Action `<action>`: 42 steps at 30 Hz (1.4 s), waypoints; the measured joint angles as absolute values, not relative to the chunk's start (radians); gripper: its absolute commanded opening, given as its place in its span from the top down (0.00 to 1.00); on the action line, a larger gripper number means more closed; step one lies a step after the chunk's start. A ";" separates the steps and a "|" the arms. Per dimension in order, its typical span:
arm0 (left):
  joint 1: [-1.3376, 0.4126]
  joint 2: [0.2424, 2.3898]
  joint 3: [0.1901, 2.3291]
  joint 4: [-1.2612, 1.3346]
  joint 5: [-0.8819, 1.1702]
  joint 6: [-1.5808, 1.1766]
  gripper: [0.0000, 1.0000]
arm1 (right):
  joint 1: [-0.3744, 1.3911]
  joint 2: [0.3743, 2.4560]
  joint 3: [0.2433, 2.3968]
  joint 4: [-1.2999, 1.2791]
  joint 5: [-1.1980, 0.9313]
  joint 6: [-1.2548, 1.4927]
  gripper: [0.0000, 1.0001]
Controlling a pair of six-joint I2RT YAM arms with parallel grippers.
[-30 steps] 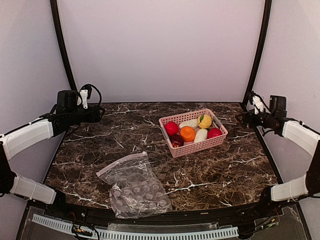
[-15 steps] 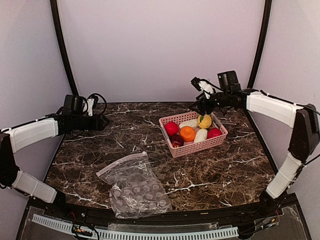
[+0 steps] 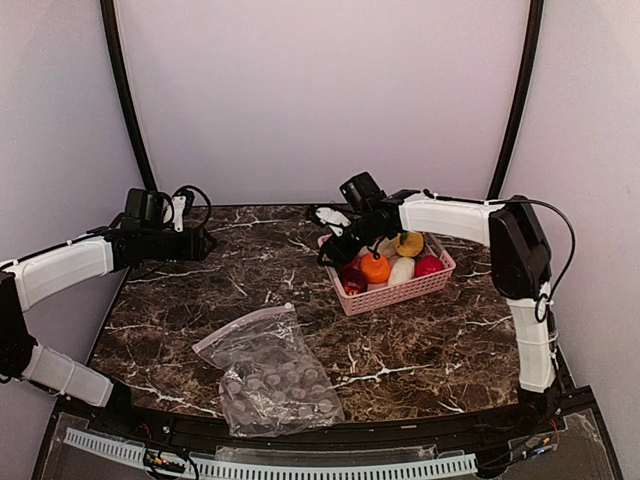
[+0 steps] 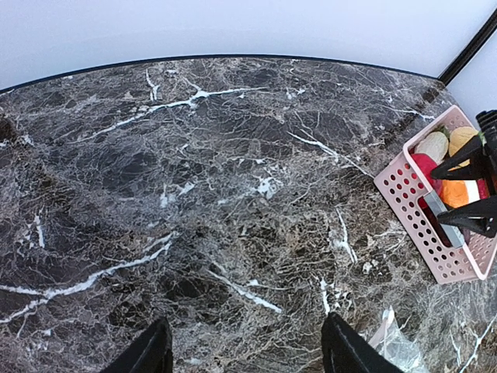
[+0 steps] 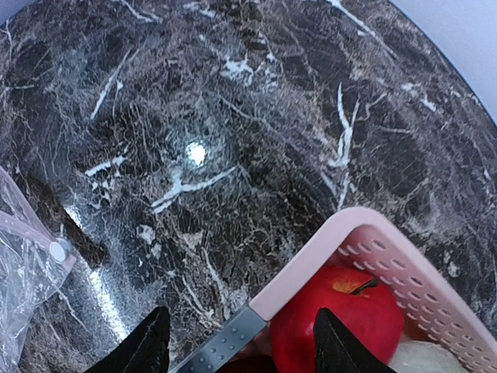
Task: Place the food in the zip-top bag and seal the zipper
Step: Adjust the bin at the center of the board.
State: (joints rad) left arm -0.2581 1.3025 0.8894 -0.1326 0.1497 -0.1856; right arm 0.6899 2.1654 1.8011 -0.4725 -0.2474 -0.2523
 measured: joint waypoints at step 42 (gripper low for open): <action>-0.266 1.475 0.966 -0.359 0.452 -0.166 0.40 | 0.694 1.444 0.963 -0.617 -0.079 -0.612 0.72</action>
